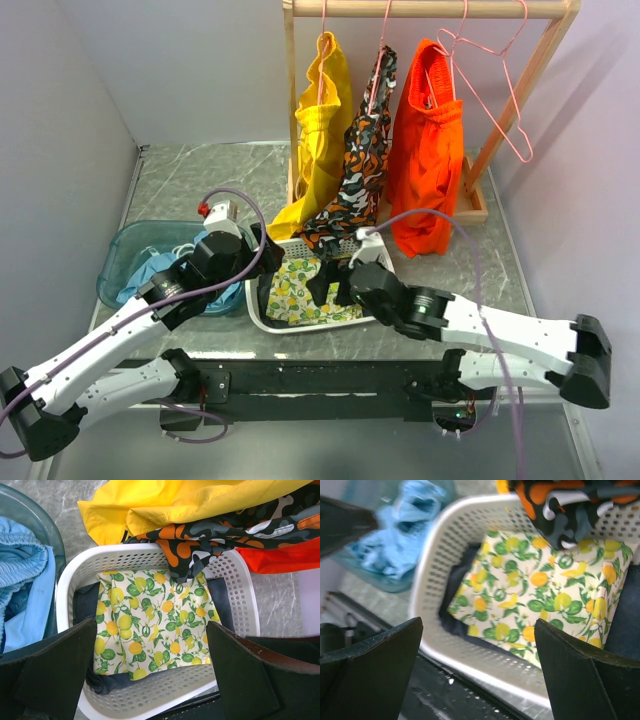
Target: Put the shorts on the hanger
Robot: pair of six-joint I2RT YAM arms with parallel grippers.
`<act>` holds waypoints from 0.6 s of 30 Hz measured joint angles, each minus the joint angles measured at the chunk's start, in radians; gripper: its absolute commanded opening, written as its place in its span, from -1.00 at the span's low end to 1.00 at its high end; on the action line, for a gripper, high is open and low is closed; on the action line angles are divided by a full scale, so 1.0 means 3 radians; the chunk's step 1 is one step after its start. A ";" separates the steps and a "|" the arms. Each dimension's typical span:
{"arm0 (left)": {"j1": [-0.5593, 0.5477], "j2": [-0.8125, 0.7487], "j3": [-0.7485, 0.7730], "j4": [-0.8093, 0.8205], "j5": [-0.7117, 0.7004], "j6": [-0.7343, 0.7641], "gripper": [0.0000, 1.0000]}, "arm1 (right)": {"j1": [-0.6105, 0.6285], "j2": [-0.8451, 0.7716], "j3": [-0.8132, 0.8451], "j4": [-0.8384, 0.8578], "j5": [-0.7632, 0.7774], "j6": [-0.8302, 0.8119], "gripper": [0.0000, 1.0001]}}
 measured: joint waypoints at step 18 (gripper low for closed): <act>0.0000 0.0197 0.0000 -0.0055 0.0008 -0.0097 0.93 | -0.1316 0.0734 -0.0332 -0.0224 -0.0017 0.0963 1.00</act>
